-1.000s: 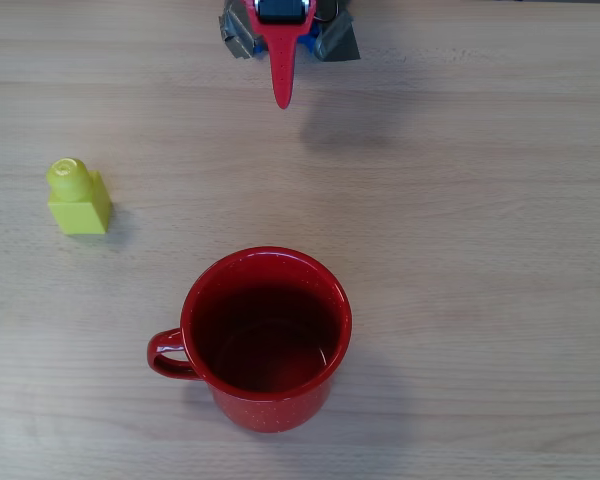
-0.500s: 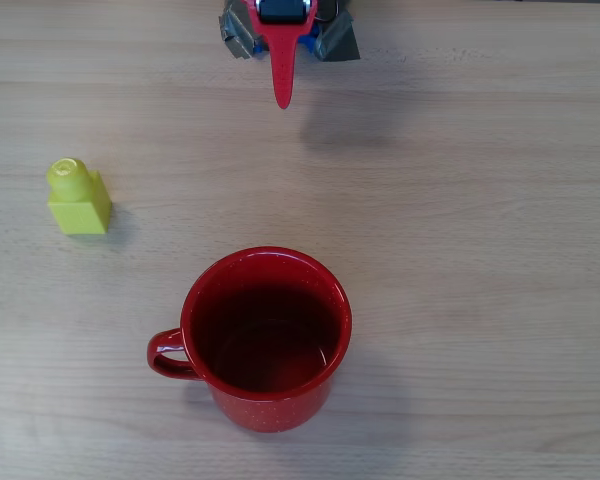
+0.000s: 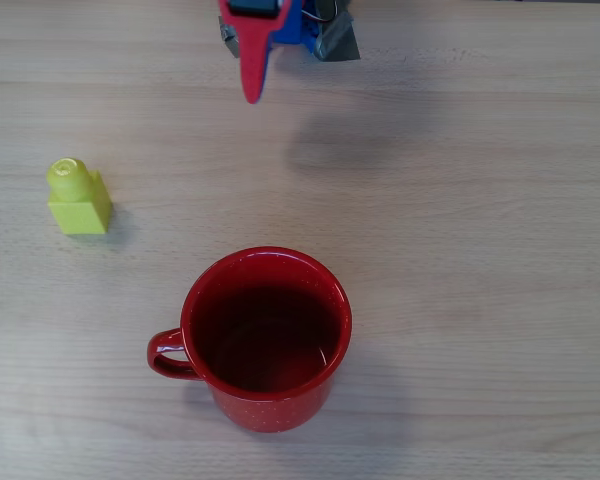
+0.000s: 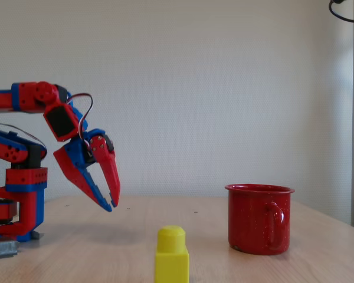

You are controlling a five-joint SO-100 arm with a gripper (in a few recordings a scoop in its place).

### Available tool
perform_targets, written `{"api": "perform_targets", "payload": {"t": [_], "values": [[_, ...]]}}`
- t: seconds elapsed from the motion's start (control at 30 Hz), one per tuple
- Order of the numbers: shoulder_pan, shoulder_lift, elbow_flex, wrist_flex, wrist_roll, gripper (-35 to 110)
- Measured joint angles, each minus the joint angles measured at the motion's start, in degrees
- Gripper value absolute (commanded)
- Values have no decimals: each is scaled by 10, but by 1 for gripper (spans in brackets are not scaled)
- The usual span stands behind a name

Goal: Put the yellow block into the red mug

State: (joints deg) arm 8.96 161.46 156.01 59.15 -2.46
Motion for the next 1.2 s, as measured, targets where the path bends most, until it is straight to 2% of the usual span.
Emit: {"api": "perform_targets", "payload": {"t": [0.37, 0.77, 0.93, 1.2], "values": [[74, -245, -229, 4, -1, 0], [129, -471, -513, 134, -1, 0], [165, -567, -618, 156, -1, 0], [241, -642, -694, 161, -86, 0]]}}
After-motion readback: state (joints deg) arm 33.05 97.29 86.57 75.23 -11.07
